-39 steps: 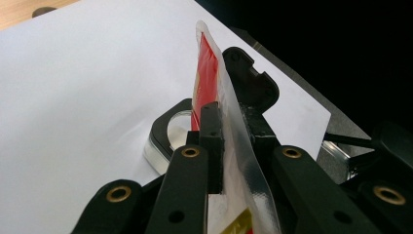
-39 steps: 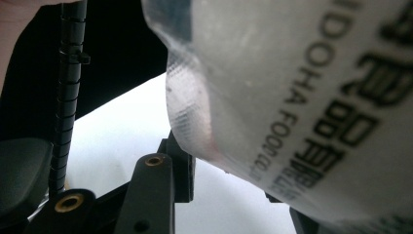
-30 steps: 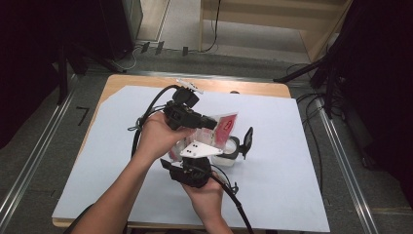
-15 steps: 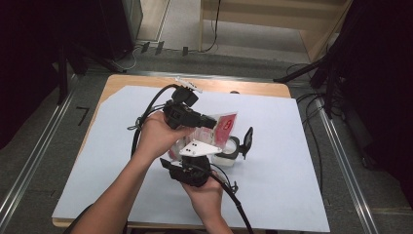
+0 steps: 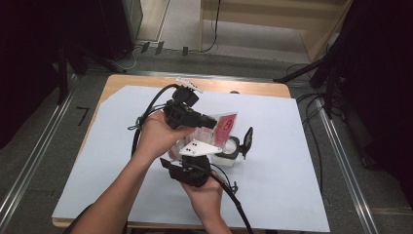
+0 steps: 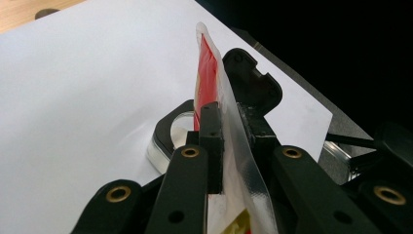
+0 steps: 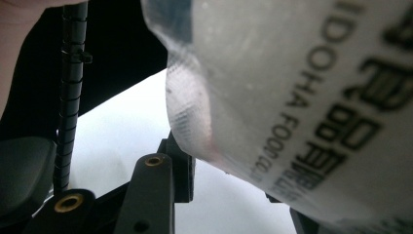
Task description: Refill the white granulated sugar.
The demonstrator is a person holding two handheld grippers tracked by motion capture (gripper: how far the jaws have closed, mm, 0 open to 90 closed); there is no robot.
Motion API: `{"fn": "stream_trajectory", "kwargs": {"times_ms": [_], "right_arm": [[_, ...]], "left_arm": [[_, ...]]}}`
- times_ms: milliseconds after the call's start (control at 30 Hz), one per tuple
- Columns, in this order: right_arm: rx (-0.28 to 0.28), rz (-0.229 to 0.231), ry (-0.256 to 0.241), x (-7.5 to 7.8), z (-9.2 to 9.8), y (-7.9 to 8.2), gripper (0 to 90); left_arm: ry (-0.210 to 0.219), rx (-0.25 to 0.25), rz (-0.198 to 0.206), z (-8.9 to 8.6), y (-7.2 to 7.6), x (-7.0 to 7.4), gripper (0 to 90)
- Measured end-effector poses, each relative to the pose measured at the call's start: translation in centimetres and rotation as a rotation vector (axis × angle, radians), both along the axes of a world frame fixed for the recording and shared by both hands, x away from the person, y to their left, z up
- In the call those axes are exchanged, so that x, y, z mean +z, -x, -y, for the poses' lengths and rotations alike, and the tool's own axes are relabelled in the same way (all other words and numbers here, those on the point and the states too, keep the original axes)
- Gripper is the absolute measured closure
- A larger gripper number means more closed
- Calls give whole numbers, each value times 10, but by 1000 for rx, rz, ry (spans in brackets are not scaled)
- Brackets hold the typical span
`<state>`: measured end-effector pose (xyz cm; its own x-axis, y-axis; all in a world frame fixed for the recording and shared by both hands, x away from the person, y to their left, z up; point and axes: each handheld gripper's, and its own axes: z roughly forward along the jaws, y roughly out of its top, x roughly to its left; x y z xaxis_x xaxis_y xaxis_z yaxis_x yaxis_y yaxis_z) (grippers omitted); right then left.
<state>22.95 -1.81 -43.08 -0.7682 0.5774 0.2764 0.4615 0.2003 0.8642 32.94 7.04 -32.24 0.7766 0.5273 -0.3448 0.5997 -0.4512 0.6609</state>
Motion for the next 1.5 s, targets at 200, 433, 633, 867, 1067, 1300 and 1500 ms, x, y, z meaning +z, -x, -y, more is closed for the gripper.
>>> {"fn": "stream_trajectory", "kwargs": {"times_ms": [200, 433, 633, 867, 1067, 1300, 1500], "right_arm": [[0, 2, -2, 0, 0, 0, 639], [-4, 4, -5, 0, 0, 0, 639], [-8, 4, -7, 0, 0, 1, 639], [-10, 3, -10, -1, 0, 0, 637], [-11, 5, -9, -1, 0, 1, 637], [-11, 4, -9, -1, 0, 1, 637], [-9, 6, -10, -1, 0, 1, 636]], "left_arm": [[-13, -3, 8, 0, 1, 1, 827], [-6, -4, 7, 1, 1, 1, 824], [-15, -3, 10, 2, 2, 2, 825], [-18, -9, 13, 2, 2, 2, 825], [-8, -10, 9, 2, 2, 2, 824], [-8, -10, 10, 3, 3, 2, 824], [-9, -10, 9, 3, 3, 2, 822]]}}
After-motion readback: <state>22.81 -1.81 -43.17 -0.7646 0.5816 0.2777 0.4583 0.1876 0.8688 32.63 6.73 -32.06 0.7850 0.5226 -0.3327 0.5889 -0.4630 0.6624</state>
